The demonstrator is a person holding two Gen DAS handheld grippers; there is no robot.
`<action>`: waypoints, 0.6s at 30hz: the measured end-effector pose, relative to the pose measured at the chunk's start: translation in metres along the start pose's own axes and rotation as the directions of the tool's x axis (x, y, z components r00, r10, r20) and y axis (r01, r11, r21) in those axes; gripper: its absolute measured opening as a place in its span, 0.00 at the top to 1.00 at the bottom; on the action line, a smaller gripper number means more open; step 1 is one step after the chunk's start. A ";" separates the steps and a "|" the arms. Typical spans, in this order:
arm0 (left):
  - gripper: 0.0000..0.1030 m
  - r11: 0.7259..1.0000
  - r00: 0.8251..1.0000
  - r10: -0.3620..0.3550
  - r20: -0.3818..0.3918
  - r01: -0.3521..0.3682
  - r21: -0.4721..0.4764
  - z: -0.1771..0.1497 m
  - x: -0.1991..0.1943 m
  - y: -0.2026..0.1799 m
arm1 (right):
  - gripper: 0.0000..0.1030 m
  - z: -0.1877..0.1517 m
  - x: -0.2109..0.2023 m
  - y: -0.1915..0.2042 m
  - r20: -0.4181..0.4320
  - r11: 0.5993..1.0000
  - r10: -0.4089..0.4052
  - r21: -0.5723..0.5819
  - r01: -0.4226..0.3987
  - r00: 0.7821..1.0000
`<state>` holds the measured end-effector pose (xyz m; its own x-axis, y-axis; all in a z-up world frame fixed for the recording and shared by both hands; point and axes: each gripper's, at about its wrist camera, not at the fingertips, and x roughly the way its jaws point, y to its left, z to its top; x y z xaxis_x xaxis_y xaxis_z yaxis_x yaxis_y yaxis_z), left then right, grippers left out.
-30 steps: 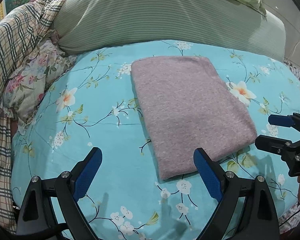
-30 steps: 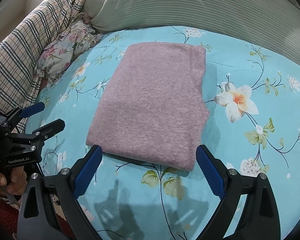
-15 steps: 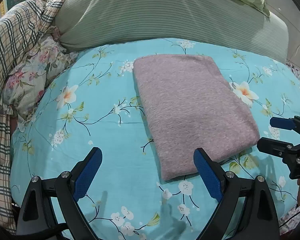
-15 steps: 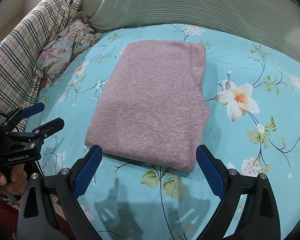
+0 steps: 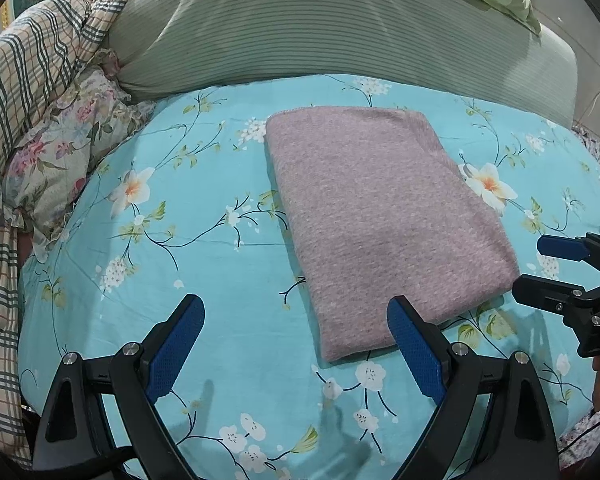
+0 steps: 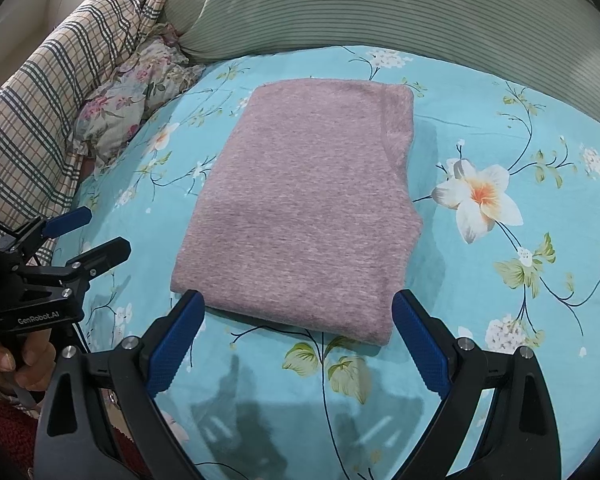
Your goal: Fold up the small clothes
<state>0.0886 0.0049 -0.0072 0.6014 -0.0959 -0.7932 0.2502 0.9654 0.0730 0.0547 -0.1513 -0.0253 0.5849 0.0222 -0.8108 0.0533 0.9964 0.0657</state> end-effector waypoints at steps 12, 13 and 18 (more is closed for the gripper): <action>0.09 1.000 1.000 -0.001 0.000 0.001 0.002 0.000 0.001 -0.001 | 0.08 -0.001 -0.001 0.001 0.004 1.000 0.002 0.003 -0.002 1.000; 0.09 1.000 1.000 -0.001 0.000 0.001 0.002 0.000 0.001 -0.001 | 0.08 -0.001 -0.002 0.002 0.005 1.000 0.002 0.004 -0.002 1.000; 0.09 1.000 1.000 -0.002 0.001 0.002 0.002 -0.001 0.002 -0.002 | 0.08 -0.001 -0.004 0.003 0.008 1.000 0.002 0.008 -0.002 1.000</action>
<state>0.0885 0.0029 -0.0091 0.6014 -0.0976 -0.7929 0.2527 0.9648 0.0729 0.0519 -0.1483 -0.0225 0.5915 0.0234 -0.8060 0.0590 0.9956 0.0722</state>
